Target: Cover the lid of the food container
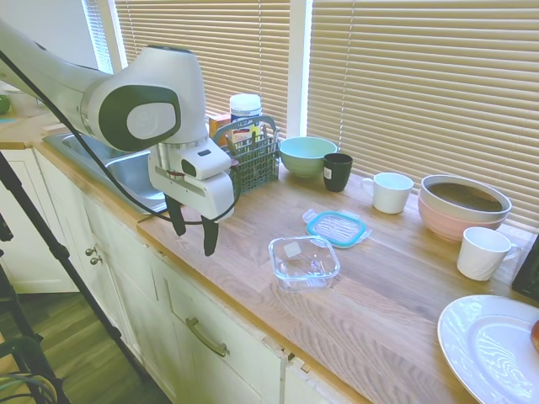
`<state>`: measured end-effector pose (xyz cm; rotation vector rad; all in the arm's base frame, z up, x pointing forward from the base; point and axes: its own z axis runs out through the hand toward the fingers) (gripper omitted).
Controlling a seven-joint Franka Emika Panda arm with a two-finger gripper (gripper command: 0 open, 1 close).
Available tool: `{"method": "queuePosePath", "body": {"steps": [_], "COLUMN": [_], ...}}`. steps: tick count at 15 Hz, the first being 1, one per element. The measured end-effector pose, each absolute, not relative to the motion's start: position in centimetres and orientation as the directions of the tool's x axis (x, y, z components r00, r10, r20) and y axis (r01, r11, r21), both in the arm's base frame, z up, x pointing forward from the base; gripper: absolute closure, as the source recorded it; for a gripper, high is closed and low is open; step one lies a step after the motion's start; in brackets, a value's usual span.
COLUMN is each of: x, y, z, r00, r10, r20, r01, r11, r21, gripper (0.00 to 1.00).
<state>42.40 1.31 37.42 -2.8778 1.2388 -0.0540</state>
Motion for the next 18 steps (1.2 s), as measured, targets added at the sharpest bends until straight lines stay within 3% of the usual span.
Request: {"method": "queuePosePath", "body": {"steps": [10, 18], "x": [43.3, 46.8], "y": [-1.6, -10.0], "z": [39.6, 45.1], "r00": [0.606, 0.655], "r10": [-0.791, -0.752], "r20": [0.082, 0.073], "r01": [-0.791, -0.750], "r11": [-0.610, -0.659], "r21": [-0.035, -0.058], "gripper": [0.00, 0.00]}}
